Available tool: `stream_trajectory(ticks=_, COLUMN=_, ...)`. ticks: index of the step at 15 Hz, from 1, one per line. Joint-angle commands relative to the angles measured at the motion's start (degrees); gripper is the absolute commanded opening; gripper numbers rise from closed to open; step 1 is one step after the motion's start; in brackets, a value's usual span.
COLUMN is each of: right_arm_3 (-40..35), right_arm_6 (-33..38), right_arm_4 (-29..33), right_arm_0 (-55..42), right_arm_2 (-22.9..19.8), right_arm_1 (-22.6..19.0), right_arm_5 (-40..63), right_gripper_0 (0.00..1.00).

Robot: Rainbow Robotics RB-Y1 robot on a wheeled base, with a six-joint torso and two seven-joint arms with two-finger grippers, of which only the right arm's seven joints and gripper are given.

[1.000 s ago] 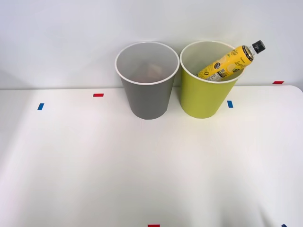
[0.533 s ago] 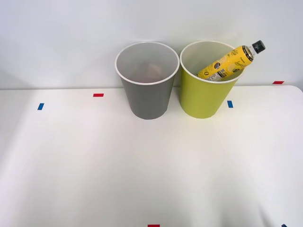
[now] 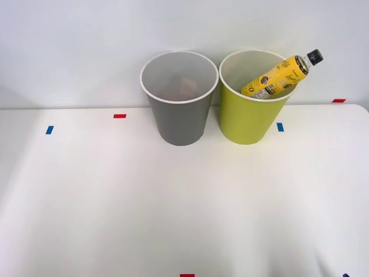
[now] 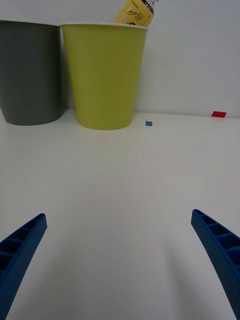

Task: Put cans in the gray bin, plastic bottles in the light green bin

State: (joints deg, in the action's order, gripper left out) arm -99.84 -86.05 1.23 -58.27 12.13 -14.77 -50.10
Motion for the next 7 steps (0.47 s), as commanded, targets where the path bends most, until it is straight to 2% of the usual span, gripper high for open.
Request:
stream_trajectory(ticks=1, right_arm_3=0.00, right_arm_6=0.00, right_arm_4=0.00, right_arm_0=0.00, right_arm_2=0.00, right_arm_1=0.00, right_arm_5=0.00, right_gripper_0=1.00)
stream_trajectory(ticks=7, right_arm_3=0.00, right_arm_6=0.00, right_arm_4=0.00, right_arm_0=0.00, right_arm_2=0.00, right_arm_1=0.00, right_arm_5=0.00, right_gripper_0=1.00)
